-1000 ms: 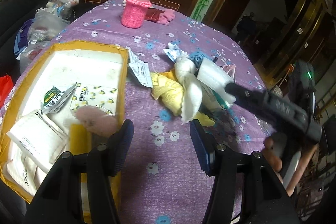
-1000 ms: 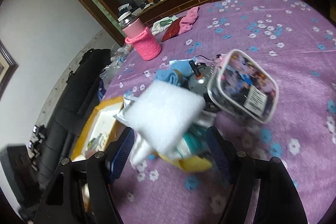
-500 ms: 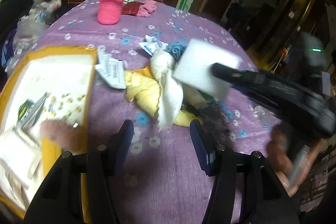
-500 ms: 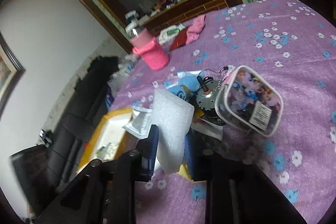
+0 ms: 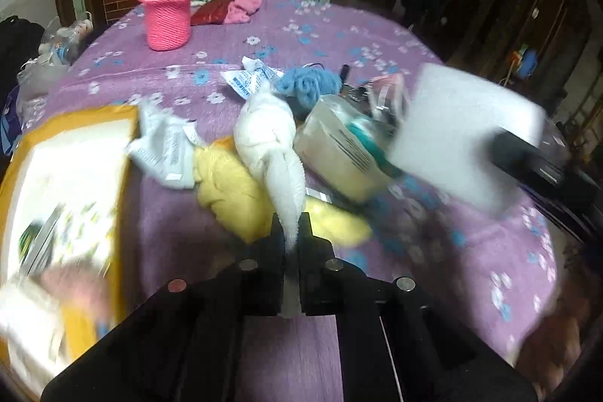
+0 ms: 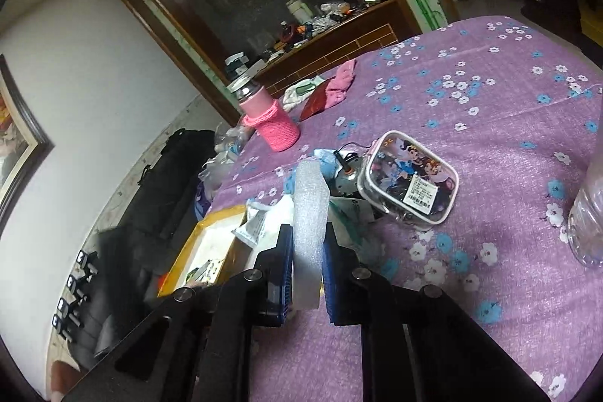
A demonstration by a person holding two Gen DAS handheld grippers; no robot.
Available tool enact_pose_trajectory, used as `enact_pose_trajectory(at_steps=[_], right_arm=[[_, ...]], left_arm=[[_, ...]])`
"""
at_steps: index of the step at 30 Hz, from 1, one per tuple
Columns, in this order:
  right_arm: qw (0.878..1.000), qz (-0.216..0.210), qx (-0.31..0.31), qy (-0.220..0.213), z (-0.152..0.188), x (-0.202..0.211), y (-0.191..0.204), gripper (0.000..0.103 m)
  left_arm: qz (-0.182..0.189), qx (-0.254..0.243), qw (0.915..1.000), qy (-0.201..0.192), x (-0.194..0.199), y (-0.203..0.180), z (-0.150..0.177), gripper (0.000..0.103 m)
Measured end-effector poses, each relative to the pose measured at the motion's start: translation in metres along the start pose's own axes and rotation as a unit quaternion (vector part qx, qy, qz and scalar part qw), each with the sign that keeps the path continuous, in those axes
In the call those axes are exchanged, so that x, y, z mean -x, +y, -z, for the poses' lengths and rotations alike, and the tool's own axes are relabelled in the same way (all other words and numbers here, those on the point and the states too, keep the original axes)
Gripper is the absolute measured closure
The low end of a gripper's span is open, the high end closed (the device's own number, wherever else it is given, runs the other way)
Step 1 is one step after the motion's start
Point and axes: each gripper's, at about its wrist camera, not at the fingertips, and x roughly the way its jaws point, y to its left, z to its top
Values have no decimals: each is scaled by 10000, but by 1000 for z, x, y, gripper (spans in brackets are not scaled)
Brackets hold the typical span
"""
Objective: Organize soft objects
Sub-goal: 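Grasp the white cloth with the left tool while the right tool grasps the white foam sheet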
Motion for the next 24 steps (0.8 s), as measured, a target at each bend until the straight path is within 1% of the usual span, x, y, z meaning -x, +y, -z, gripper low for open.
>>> enact_pose_trajectory(at_steps=[2,5,7,8,9,10,11,12,14,16,17,20,21,23,24], right_arm=[[10000,-23,-6,33,2,-1,-1,90],[9999,-55,-78,92,4,-5,-5,90],[9998,-88,-105,175,6,-10,-7,90],[9998,-71,-115,176,7,-10,-5,90],[9997,-64,-112,185,8,-10,-6,90],[9998,-59,-113,181,9,-10,-5,90],[9998,-51,-130,172,9,-9,-5,90],[9997,-51,-180,171,9,-8,-6,89],[9995,-52,-263,169,10,-5,-8,89],[9995,-4,-292,142,10,-3,-11,89],[9994,-31,-319,147,10,-3,-13,89],[9992,-87,-357,163,10,-2,-12,89],[9992,-83,-346,154,10,-1,-10,89],[9994,-95,-293,125,12,2,-7,89],[9995,-77,-266,119,12,3,-6,89]], left_arm=[[129,7,9999,-48,22,1,16,100],[494,128,9984,253,42,4,47,100],[723,183,9962,458,46,5,65,95],[749,118,9959,490,47,2,69,89],[712,-15,9962,508,47,-2,74,79],[631,-114,9967,506,48,-6,76,72],[521,-182,9973,494,46,-9,76,60],[456,-201,9976,484,44,-11,77,58],[448,-199,9976,480,43,-15,75,58],[522,-344,9972,412,44,-20,72,57],[481,-422,9973,362,43,-20,70,57],[118,-549,9977,381,31,-17,64,57],[83,-589,9975,382,31,-17,62,57],[103,-579,9978,308,36,-14,55,57],[175,-540,9982,196,42,-11,51,56]])
